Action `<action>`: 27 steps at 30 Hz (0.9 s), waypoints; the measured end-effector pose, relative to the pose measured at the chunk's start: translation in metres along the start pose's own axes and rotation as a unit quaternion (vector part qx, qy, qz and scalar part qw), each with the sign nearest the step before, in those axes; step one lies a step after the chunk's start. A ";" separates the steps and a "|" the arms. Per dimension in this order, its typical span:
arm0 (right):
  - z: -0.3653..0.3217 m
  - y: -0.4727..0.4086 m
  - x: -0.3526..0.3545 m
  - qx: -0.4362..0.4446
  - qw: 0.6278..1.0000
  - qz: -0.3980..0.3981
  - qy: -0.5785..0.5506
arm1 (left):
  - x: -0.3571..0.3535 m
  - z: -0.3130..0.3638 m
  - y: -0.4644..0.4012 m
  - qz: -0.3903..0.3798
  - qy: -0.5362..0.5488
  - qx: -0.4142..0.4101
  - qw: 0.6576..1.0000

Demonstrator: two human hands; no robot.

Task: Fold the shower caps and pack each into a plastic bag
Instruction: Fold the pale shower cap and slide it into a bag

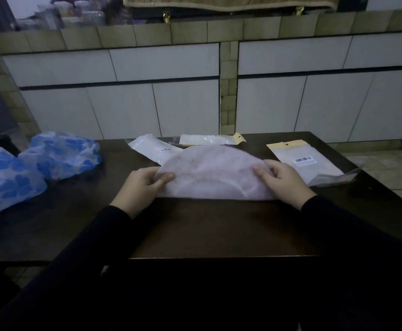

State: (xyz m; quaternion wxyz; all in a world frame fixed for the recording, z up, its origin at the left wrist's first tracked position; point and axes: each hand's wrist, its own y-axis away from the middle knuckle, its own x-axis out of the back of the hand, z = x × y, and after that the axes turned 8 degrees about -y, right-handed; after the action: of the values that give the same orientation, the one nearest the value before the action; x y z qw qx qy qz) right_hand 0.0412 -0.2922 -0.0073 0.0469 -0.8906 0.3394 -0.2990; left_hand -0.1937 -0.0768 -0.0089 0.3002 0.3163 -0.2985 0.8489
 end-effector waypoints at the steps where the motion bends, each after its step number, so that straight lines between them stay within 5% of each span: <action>1: 0.000 -0.004 -0.001 -0.018 1.000 0.015 0.012 | -0.002 -0.002 -0.005 0.018 -0.032 0.005 0.999; 7: -0.005 -0.017 -0.021 -0.134 0.967 0.029 0.215 | -0.015 0.003 -0.024 -0.011 -0.197 0.083 0.977; 10: -0.017 -0.016 -0.029 -0.044 0.948 0.088 0.304 | -0.015 0.012 -0.020 0.002 -0.274 0.092 0.957; 12: -0.025 -0.016 -0.038 0.040 0.930 0.114 0.348 | -0.017 0.016 -0.015 0.083 -0.353 0.030 0.931; 14: -0.030 -0.020 -0.048 0.063 0.930 0.093 0.351 | -0.023 0.024 -0.012 0.150 -0.372 -0.066 0.914; 16: -0.030 -0.032 -0.053 0.005 0.945 0.054 0.323 | -0.029 0.032 -0.014 0.137 -0.359 -0.112 0.916; 20: -0.024 -0.053 -0.056 -0.106 0.957 0.006 0.271 | -0.036 0.029 -0.032 -0.007 -0.331 0.004 0.944; 27: -0.009 -0.055 -0.063 -0.060 0.976 0.037 0.207 | -0.031 0.016 -0.040 -0.037 -0.255 0.068 0.964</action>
State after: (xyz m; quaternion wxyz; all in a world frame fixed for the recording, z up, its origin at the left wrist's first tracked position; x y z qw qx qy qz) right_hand 0.0310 -0.2095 -0.0156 -0.0665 -0.7973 0.3917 -0.4544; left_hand -0.1413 -0.0723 -0.0082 0.2232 0.5523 -0.2952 0.7470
